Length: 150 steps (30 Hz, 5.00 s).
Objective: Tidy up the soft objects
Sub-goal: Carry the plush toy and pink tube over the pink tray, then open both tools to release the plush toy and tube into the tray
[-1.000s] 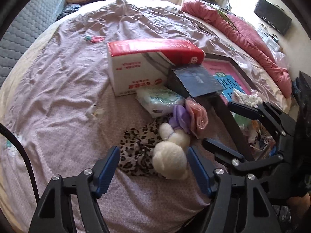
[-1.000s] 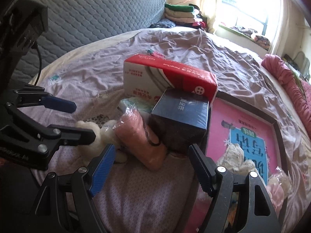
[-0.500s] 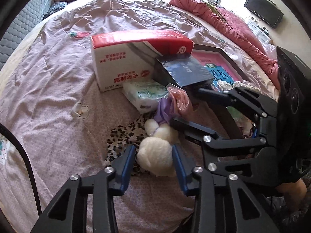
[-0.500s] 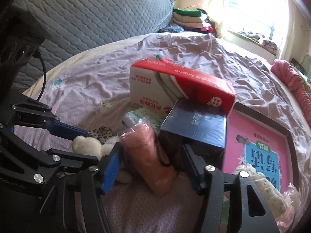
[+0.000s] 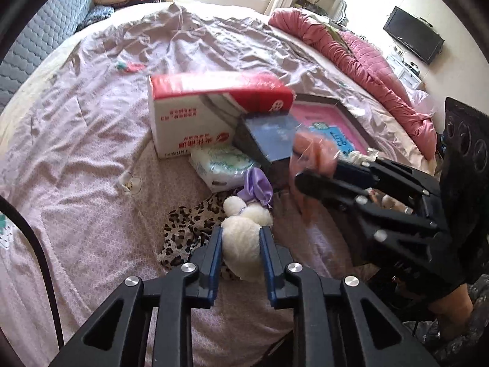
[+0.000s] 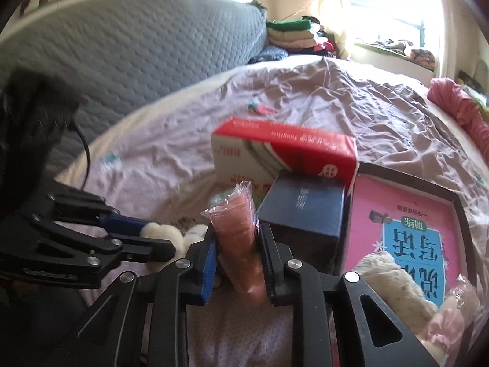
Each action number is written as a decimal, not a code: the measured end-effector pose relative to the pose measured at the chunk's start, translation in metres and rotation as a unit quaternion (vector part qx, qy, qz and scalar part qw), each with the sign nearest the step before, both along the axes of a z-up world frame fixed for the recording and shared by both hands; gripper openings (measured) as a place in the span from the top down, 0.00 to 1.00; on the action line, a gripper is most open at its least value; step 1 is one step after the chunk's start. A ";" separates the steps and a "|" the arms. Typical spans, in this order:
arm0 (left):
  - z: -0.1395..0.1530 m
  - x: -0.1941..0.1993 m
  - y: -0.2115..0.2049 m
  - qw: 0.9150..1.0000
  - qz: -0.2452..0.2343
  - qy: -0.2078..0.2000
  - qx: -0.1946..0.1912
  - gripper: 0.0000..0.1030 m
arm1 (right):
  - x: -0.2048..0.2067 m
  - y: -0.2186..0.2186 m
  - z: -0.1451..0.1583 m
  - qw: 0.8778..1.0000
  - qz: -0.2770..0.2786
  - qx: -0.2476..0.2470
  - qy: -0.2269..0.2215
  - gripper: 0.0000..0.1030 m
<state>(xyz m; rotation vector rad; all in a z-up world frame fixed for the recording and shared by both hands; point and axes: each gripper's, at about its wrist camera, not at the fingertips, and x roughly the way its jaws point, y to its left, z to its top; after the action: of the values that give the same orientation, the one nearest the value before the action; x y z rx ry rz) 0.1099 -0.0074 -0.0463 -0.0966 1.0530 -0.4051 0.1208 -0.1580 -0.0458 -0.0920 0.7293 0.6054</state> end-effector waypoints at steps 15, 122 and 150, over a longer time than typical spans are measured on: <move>0.094 -0.015 -0.044 0.996 -0.009 -0.091 0.006 0.77 | -0.032 -0.085 0.086 0.993 -0.088 0.056 -0.060 0.74; 0.013 0.037 -0.227 0.993 -0.067 -0.042 0.086 0.77 | 0.005 -0.237 -0.028 0.969 -0.229 0.068 0.064 0.56; 0.014 0.038 -0.236 0.993 -0.079 -0.037 0.077 0.75 | -0.011 -0.248 -0.020 0.964 -0.256 0.051 0.058 0.41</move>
<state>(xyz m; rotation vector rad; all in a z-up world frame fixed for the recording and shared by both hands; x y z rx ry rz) 0.1479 -0.2430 -0.0327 0.1383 1.0175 -0.4653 0.1094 -0.4059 -0.0657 0.2249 0.7955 0.1519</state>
